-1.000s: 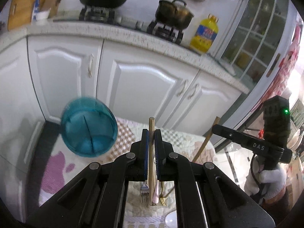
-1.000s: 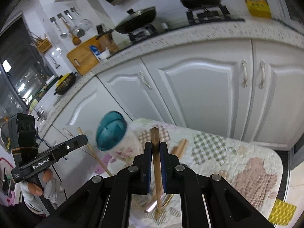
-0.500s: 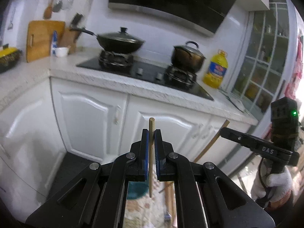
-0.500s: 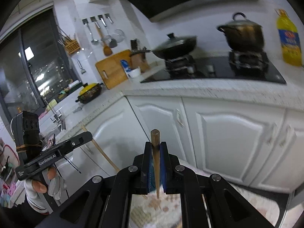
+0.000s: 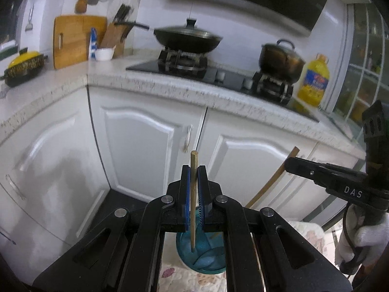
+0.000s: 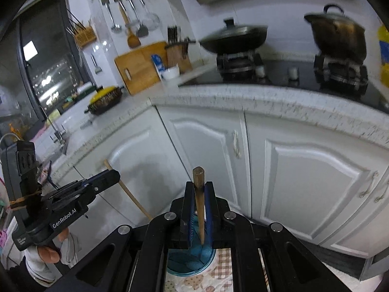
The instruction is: Organize utensils
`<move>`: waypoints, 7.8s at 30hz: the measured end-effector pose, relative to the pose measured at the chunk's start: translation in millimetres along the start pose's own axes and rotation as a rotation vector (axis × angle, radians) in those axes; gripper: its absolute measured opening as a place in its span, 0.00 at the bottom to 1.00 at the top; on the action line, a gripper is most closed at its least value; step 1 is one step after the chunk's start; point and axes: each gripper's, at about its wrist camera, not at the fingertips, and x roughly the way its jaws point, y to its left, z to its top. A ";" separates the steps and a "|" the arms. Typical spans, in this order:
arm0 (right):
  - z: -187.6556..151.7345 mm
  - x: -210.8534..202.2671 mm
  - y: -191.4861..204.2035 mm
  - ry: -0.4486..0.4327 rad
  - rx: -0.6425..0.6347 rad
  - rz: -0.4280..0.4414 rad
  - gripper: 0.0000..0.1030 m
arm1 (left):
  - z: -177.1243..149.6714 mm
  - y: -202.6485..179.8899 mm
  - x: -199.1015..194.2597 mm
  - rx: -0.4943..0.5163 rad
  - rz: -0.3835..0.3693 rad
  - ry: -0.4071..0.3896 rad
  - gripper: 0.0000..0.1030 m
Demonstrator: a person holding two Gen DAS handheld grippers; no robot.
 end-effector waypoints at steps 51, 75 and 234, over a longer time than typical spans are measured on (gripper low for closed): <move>-119.8 -19.9 -14.8 0.088 0.138 -0.149 0.42 | -106.4 -67.3 -10.5 0.043 -0.014 0.130 0.35; -177.0 -56.2 -43.4 0.113 0.149 -0.328 0.52 | -151.9 -102.5 -3.8 0.081 -0.098 0.241 0.41; -49.7 38.3 1.7 -0.001 -0.185 -0.305 0.03 | -33.0 -10.5 3.2 0.070 0.020 0.024 0.08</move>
